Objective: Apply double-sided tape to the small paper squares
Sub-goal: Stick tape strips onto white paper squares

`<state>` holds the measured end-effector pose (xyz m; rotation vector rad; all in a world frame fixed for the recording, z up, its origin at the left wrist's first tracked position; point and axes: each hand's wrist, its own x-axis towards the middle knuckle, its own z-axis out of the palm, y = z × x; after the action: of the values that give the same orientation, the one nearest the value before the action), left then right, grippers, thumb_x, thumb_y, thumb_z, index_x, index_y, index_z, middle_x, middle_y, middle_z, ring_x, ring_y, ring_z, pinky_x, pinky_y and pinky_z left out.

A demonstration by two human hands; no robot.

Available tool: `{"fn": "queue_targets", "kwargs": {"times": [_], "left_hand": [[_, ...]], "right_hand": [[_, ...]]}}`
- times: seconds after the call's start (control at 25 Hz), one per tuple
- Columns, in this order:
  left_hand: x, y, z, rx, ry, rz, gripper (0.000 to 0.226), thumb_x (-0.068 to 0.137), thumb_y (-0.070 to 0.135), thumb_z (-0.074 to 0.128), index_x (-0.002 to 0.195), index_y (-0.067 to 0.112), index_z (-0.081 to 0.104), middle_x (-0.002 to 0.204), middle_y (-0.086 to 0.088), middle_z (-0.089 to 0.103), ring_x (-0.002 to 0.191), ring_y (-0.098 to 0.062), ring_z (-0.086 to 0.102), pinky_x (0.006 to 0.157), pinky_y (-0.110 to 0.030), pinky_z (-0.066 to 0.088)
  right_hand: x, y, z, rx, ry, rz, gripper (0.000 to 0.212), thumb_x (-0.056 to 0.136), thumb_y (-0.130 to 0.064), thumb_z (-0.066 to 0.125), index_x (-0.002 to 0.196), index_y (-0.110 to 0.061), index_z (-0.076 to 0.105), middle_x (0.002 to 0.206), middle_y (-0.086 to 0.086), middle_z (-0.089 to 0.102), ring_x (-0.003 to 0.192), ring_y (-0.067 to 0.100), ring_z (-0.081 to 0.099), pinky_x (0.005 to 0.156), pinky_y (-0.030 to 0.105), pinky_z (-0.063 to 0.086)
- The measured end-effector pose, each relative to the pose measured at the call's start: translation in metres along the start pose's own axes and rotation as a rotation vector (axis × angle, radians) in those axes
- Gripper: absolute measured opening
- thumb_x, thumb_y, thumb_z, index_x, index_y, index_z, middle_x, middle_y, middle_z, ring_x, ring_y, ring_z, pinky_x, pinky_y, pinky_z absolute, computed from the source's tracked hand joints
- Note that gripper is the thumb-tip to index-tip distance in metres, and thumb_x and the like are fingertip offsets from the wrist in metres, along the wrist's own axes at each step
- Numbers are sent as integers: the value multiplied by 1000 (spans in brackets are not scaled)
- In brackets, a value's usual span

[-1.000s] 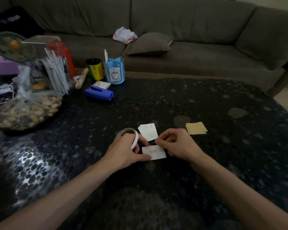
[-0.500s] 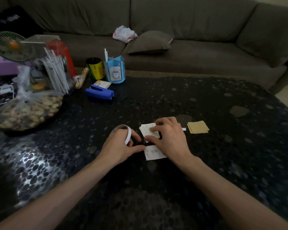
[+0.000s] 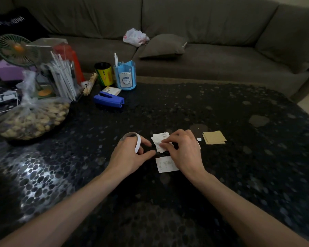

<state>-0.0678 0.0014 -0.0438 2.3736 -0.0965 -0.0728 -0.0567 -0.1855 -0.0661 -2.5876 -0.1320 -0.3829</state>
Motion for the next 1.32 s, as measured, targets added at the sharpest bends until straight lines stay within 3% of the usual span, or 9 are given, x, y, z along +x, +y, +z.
{"fn": "queue_targets", "kwargs": {"times": [0.12,0.28,0.4,0.56,0.68,0.76,0.96,1.12,1.32], "left_hand": [[3,5,-4,-82,53,-51,26,94,46,69,113,28,76,89,9,75,79,-4,69,81,-33,60],[4,12,-14,-409,54,-206,20,95,40,71,103,24,79,70,5,75,51,-6,61,56,-22,52],[0,13,-20,-583,44,-250,10,92,25,78,101,21,77,59,9,71,43,-3,51,41,-13,39],[-1,14,-20,-649,55,-254,13,88,20,82,100,16,77,86,3,81,49,-7,51,45,-14,41],[-1,14,-19,-657,17,-281,16,87,23,82,101,19,77,86,4,80,49,-5,51,48,-16,40],[-1,15,-20,-665,13,-289,16,86,26,83,99,20,77,80,4,79,49,-5,52,51,-19,40],[-3,15,-15,-562,-14,-219,14,88,30,80,92,17,78,80,6,79,52,-8,55,57,-22,46],[0,5,-11,-306,2,-38,7,94,29,74,95,24,79,81,13,78,51,-9,62,55,-20,51],[-4,-7,-10,-11,-77,113,8,87,37,80,95,36,80,83,20,75,78,9,68,74,-18,54]], "right_hand": [[0,0,-6,108,24,-70,18,91,-35,77,108,-29,81,106,-14,62,101,2,48,81,14,38],[-1,-2,-15,205,48,-186,18,88,-33,80,106,-30,82,107,-14,63,102,3,54,84,17,47],[-2,-6,-20,338,-16,-51,19,92,-42,75,109,-34,80,111,-19,65,103,-3,60,80,10,46],[2,-4,-31,463,4,227,22,108,-36,53,96,-22,66,87,-8,67,71,-4,61,63,18,46],[6,-5,-36,554,-164,243,21,105,-32,62,125,-25,62,110,-11,68,96,-4,65,77,16,51],[7,-8,-35,656,-249,250,25,99,-36,70,121,-24,71,104,-9,76,95,2,72,83,21,55],[5,-9,-47,651,-243,414,7,96,-30,75,100,-25,78,91,-5,79,80,7,74,81,28,57],[3,2,-64,489,-346,524,11,97,-31,73,106,-26,77,82,-3,76,76,4,68,77,28,50],[-3,2,-61,407,-546,521,15,91,-29,79,102,-19,75,69,-6,76,62,-2,69,67,19,49]]}}
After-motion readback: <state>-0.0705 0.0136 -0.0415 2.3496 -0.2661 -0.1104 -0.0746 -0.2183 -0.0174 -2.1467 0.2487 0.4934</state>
